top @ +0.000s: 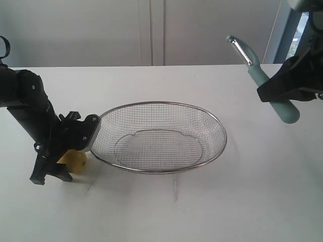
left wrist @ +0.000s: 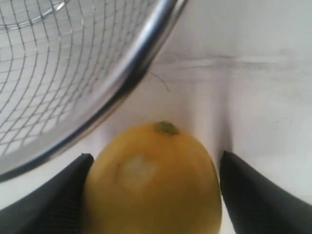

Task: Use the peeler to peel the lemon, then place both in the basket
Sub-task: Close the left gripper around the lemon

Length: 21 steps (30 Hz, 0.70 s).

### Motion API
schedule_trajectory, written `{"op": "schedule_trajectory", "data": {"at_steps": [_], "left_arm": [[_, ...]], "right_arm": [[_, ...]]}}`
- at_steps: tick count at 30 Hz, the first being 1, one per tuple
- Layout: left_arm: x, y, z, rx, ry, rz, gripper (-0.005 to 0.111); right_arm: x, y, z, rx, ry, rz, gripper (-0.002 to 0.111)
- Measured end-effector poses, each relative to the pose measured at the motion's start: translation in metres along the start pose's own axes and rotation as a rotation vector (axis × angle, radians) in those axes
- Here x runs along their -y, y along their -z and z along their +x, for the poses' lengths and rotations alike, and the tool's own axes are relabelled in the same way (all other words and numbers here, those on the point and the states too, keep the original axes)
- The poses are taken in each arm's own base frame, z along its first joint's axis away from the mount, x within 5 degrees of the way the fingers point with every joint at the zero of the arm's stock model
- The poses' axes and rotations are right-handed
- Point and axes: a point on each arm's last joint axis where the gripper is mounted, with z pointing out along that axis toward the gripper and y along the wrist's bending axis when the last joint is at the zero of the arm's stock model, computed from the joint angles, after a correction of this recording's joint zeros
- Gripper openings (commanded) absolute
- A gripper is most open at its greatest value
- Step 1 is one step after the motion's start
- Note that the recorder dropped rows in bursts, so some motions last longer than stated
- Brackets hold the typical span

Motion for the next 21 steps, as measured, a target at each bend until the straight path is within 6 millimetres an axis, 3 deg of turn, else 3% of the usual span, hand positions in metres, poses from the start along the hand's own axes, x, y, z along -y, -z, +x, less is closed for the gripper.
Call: {"op": "schedule_trajectory", "data": {"at_steps": [7, 16, 21], "left_arm": [[-0.0009, 0.0, 0.0001, -0.001, 0.0, -0.01, 0.07], [-0.0003, 0.0, 0.0, 0.0, 0.025, -0.003, 0.029], [0.0014, 0.0007, -0.0003, 0.001, 0.107, 0.015, 0.013]], "right_arm": [[0.0, 0.0, 0.0, 0.0, 0.0, 0.0, 0.0], [0.0, 0.0, 0.0, 0.0, 0.0, 0.0, 0.0], [0.0, 0.0, 0.0, 0.0, 0.0, 0.0, 0.0]]}}
